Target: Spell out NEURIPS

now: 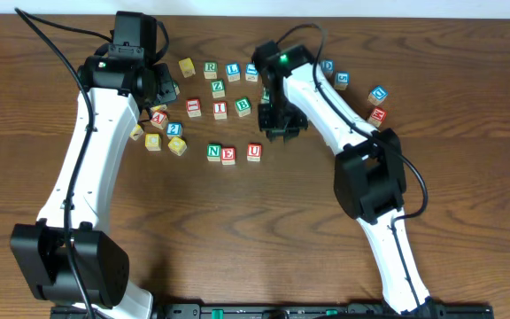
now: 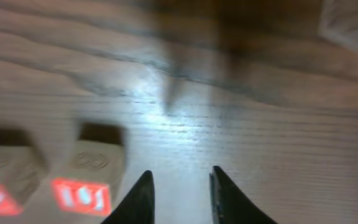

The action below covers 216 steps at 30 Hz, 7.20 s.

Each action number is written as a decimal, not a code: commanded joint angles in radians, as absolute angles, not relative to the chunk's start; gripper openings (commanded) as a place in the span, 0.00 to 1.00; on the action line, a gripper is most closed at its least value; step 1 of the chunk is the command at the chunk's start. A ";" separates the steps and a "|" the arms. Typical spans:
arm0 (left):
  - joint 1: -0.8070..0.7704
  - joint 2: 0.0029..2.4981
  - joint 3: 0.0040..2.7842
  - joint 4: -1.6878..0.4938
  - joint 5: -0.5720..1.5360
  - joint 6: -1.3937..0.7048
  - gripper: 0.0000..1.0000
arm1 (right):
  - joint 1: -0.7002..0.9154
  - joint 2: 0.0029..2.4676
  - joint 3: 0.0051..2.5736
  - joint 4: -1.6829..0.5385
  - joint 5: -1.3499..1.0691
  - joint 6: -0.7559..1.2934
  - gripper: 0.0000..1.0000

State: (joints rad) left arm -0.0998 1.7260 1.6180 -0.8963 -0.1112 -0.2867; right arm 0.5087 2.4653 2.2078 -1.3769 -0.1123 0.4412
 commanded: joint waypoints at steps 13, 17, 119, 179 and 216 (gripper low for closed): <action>-0.097 1.725 1.634 -0.901 -0.124 -0.274 0.57 | 0.521 2.446 2.064 -1.261 -0.104 0.432 0.02; -0.097 1.725 1.634 -0.901 -0.124 -0.274 0.57 | 0.526 2.446 2.064 -1.254 -0.104 0.431 0.01; -0.250 1.913 1.554 -0.905 -0.015 -0.291 0.08 | 0.542 2.446 2.172 -1.269 -0.097 0.473 0.28; -0.283 2.095 1.520 -0.871 0.022 -0.311 0.08 | 0.536 2.446 2.172 -1.275 -0.055 0.465 0.35; -0.234 2.045 1.594 -0.868 0.007 -0.309 0.08 | 0.535 2.446 2.172 -1.275 -0.053 0.461 0.38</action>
State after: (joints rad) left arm -0.2737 2.0754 1.5345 -0.8589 0.0208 -0.2996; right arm 0.5396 2.4542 2.1571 -1.2743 -0.0700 0.4767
